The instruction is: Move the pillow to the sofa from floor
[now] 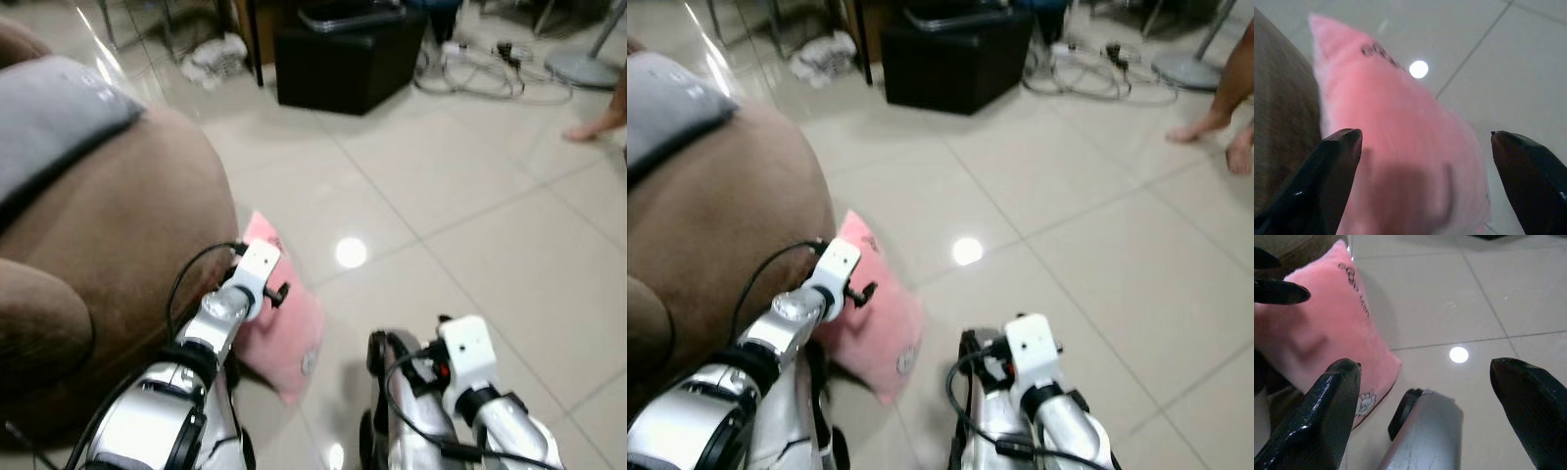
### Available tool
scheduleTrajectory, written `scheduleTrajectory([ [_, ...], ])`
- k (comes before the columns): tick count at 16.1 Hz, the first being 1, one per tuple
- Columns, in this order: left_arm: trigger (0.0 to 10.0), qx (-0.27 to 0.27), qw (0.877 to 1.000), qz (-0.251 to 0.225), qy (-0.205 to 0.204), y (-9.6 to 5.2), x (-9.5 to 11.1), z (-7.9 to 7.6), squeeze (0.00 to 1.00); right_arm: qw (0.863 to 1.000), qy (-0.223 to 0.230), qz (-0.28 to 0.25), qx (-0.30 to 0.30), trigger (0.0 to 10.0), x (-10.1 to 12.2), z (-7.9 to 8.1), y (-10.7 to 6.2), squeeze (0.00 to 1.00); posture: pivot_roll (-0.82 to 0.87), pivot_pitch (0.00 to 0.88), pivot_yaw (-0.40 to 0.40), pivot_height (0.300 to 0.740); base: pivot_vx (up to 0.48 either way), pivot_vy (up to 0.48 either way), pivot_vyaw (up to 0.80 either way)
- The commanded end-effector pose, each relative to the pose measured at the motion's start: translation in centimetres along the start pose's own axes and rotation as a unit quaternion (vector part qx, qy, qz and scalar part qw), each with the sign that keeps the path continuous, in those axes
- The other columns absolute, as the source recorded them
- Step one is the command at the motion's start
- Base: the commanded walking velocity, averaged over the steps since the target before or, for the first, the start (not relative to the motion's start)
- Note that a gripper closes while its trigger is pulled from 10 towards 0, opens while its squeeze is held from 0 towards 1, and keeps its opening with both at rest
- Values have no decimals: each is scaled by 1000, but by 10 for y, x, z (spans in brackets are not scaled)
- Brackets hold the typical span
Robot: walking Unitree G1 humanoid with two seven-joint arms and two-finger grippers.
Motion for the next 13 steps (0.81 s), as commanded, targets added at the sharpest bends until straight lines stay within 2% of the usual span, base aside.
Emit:
scheduleTrajectory([
  [1, 10000, 8, 1000, 8, 7, 0, -3, 4, 1000, 1000, 0, -2, 10, 10000, 4, 3, -1, 0, -115, 244, 5, 499, 0, 0, 0],
  [3, 10000, 44, 999, -3, 28, -2, 2, 20, 1000, 999, -14, -16, 27, 10000, 14, 7, 0, 0, -130, 282, 16, 499, 0, 0, 0],
  [4, 10000, 48, 998, -6, 32, -2, 3, 23, 1000, 999, -14, -18, 28, 10000, 16, 8, 0, 0, -133, 297, 16, 499, 0, 0, 0],
  [6, 10000, 83, 993, -13, 88, -4, 6, 33, 1000, 998, -26, -28, 51, 10000, 24, 10, -1, 0, -144, 316, 7, 499, 0, 0, 0],
  [7, 10000, 83, 993, -13, 88, -4, 6, 33, 1000, 998, -26, -28, 51, 10000, 24, 10, -1, 0, -144, 316, 7, 499, 0, 0, 0],
  [8, 10000, 95, 989, -7, 111, -5, 3, 36, 0, 997, -33, -30, 63, 10000, 27, 13, -2, 0, -155, 324, 4, 499, 0, 0, 0],
  [10, 10000, 99, 985, 8, 140, -5, -6, 35, 0, 996, -38, -33, 76, 10000, 33, 17, -5, 0, -163, 333, 2, 499, 0, 0, 0],
  [12, 10000, 113, 983, 11, 146, -6, -9, 37, 0, 996, -43, -33, 77, 10000, 36, 18, -6, 0, -176, 344, 3, 499, 0, 0, 0],
  [13, 7882, 123, 981, 9, 148, -6, -8, 39, 0, 995, -50, -33, 77, 10000, 37, 18, -7, 0, -179, 348, 5, 499, 0, 0, 0],
])
Point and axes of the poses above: a point about 5 cm out from each wrist's last joint towards the gripper, its own y axis pointing out of the wrist towards the gripper, its own x axis along the axis of the wrist's last joint, z = x × y, the point moved 6 cm from there along y, pointing out of the wrist towards the gripper, and after that the axes turned 11 degrees about -y, right-handed, at the moved point
